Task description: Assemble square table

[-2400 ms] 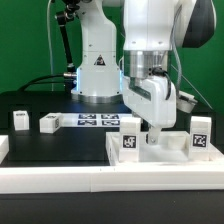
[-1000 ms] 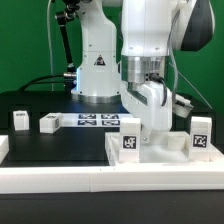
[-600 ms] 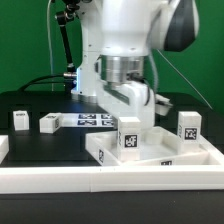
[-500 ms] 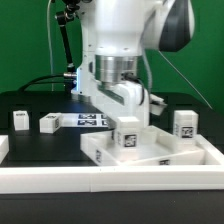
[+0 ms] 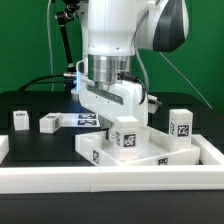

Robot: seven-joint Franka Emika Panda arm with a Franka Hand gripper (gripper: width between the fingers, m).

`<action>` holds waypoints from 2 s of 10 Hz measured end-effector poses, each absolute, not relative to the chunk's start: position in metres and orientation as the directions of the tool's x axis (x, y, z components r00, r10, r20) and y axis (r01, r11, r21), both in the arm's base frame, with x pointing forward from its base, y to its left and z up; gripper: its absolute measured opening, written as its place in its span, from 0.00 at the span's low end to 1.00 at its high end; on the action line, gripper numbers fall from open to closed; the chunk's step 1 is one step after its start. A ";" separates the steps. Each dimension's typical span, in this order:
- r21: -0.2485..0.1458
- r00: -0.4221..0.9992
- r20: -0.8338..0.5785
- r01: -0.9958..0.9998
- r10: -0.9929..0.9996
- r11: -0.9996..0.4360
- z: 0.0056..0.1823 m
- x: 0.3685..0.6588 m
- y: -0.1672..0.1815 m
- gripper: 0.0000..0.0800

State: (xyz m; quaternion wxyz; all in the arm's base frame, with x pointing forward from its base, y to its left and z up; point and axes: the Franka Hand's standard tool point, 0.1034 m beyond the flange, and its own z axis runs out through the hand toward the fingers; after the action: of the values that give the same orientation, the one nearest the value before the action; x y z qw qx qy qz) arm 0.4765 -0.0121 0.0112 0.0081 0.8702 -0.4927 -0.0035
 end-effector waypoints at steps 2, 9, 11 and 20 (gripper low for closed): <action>0.015 0.603 0.008 -0.798 -0.798 -0.603 0.012 0.478 -0.016 0.09; 0.020 0.862 0.027 -0.506 -0.505 -0.862 0.014 0.484 -0.035 0.09; 0.025 0.923 0.024 -0.386 -0.385 -0.922 0.014 0.484 -0.036 0.09; 0.061 0.990 -0.003 0.144 0.144 -0.988 0.014 0.485 -0.045 0.08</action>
Offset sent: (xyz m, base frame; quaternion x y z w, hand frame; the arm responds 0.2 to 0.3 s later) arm 0.0000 0.0000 0.0000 0.0000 0.0000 -0.1938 0.9810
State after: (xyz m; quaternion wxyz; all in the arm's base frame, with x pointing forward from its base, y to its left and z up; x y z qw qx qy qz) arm 0.4851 -0.0454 0.0141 0.0304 0.9969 0.0721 0.0009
